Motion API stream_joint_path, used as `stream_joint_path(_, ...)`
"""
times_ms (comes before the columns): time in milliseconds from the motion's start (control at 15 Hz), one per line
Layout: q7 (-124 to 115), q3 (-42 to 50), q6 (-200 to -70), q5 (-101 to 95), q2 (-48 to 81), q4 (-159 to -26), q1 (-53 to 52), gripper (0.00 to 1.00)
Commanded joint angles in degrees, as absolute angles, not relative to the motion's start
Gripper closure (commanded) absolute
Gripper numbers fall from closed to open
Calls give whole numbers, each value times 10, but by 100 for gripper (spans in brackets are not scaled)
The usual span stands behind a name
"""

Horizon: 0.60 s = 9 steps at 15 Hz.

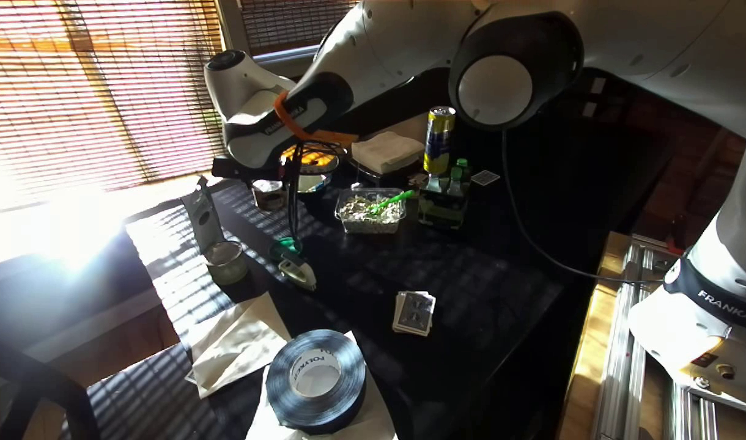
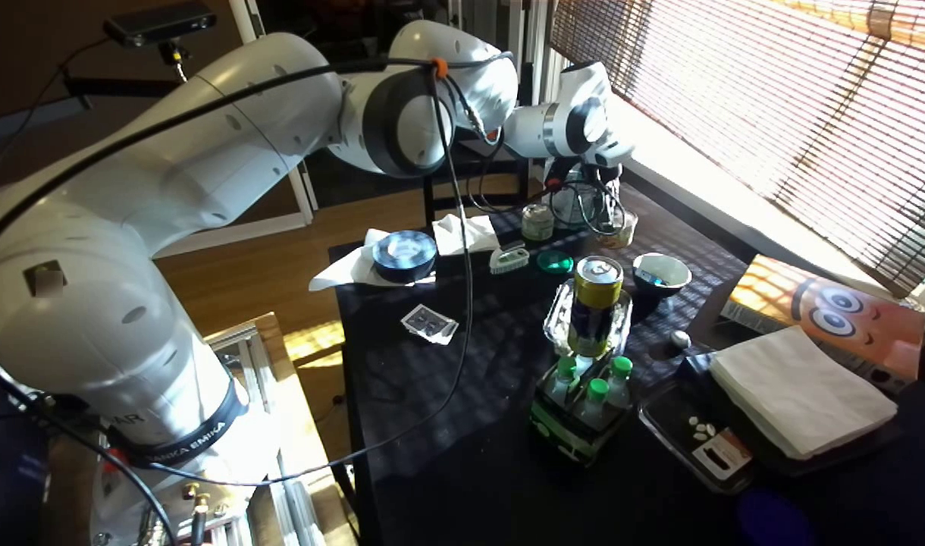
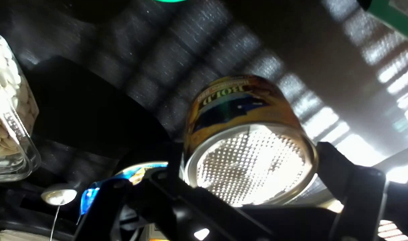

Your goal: Put the can of food in the black and white bowl on the right.

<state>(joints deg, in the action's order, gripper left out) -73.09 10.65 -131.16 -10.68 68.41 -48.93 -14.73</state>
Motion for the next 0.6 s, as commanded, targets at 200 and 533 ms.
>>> stream_joint_path(200,-893,187,-1256,-132,704,-417,-154,29)
stream_joint_path(533,-899,192,-1226,-139,692,-438,-150,4)
